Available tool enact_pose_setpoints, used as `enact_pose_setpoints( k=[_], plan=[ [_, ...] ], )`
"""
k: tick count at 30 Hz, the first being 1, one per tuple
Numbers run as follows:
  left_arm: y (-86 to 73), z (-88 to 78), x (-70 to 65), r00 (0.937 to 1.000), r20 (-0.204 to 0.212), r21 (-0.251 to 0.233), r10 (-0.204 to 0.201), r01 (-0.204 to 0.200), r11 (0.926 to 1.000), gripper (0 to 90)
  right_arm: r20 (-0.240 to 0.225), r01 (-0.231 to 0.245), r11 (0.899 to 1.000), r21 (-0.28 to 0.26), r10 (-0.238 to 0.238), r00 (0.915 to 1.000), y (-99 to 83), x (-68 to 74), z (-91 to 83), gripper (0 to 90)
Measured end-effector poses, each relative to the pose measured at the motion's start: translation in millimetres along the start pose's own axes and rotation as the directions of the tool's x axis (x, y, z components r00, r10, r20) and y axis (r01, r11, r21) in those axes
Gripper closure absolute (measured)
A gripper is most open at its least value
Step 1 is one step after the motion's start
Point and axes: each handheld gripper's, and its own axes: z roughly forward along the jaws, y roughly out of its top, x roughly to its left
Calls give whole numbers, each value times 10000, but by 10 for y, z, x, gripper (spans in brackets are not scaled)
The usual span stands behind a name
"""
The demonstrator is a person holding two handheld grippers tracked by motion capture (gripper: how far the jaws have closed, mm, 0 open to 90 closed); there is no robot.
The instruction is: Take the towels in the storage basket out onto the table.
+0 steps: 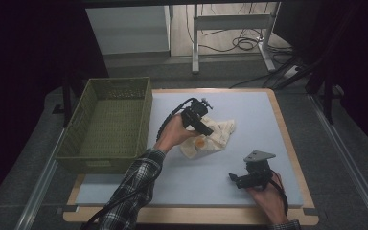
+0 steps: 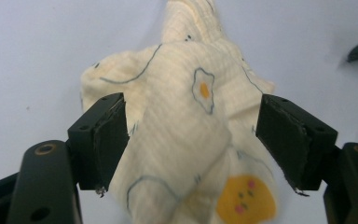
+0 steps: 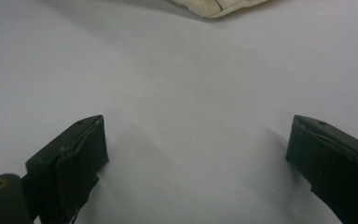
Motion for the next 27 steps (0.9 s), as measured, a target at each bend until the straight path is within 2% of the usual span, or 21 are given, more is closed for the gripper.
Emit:
enact_pose_setpoints(
  k=[4, 5, 6, 8, 9, 12, 15, 20, 24, 27],
  plan=[
    [-124, -82, -15, 9999, -34, -50, 105, -105, 9999, 297, 128, -131, 9999, -20, 131, 9998, 8, -12, -22, 130],
    [-158, -98, -20, 10000, -51, -78, 65, -65, 9999, 316, 147, -112, 9999, -14, 112, 9998, 17, -18, -32, 192],
    [-193, -111, -20, 10000, -60, -118, 57, -58, 9999, 336, 11, -121, 9999, -22, 121, 9999, 29, -23, -49, 263],
    [-266, -138, -19, 10000, -28, -160, -5, 4, 9999, 360, -739, -370, 9992, -137, 359, 9966, 65, -33, -58, 347],
    [-304, -149, -16, 10000, -30, -186, -39, 39, 9998, 383, -951, -471, 9988, -162, 453, 9944, 89, -26, -53, 388],
    [-417, -166, 0, 9998, -3, -123, -217, 217, 9997, 437, -1270, -241, 9994, -264, 206, 9917, 199, 22, -11, 506],
    [-526, -169, 19, 9984, 46, -41, -562, 562, 9984, 471, -1420, 66, 9992, -387, -121, 9898, 330, 43, 51, 548],
    [-685, -154, 30, 9927, 154, -180, -1200, 1203, 9926, 486, -1478, 537, 9975, -464, -600, 9872, 595, 79, 219, 552],
    [-771, -119, 4, 9899, 219, -247, -1402, 1407, 9897, 483, -1544, 601, 9963, -621, -691, 9856, 775, 80, 399, 505],
    [-812, -78, -29, 9883, 210, -309, -1512, 1518, 9879, 467, -1499, 779, 9961, -411, -832, 9852, 841, 99, 574, 489]
  ],
)
